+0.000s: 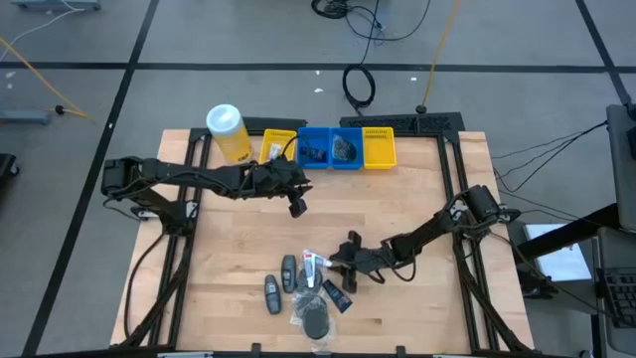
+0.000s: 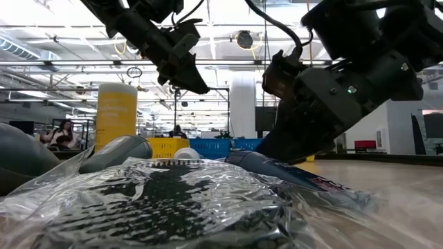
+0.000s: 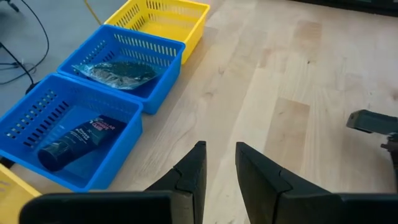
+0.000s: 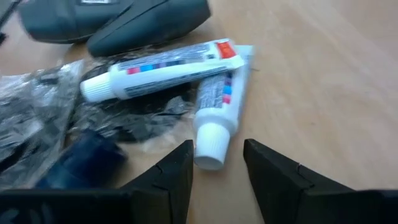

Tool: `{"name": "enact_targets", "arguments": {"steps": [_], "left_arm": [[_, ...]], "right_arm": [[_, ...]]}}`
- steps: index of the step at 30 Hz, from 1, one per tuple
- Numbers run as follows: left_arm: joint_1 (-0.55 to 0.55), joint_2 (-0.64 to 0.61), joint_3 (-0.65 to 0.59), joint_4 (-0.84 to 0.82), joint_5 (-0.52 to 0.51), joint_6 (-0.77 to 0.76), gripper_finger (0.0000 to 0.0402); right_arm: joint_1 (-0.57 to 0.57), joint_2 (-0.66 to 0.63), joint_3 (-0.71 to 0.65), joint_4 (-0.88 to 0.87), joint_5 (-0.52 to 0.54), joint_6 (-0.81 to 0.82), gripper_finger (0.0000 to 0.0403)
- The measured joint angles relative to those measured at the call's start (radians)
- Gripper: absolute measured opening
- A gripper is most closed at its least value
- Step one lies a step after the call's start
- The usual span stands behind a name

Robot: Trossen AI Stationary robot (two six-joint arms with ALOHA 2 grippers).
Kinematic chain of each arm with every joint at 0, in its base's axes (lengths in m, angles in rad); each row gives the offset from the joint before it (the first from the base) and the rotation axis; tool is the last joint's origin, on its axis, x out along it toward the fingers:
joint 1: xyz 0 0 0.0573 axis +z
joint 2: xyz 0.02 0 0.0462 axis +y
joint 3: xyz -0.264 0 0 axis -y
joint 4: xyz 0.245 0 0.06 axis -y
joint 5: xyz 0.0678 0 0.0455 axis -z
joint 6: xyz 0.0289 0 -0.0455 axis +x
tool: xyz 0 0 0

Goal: Pick & Place Travel size toiletries
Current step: Put the toothpaste into the left yellow bin

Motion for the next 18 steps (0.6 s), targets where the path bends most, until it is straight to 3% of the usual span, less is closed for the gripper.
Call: {"name": "enact_targets", "arguments": {"steps": [10,18], "left_arm": [[-0.044,0.0,0.0,0.0,-0.001,-0.002,0.0088],[-0.067,0.0,0.0,-0.001,-0.001,-0.005,0.0088]], "right_arm": [[-0.015,0.0,0.0,-0.001,0.006,-0.003,0.0133],[-0.016,0.0,0.0,-0.002,0.007,-0.033,0.0046]]}}
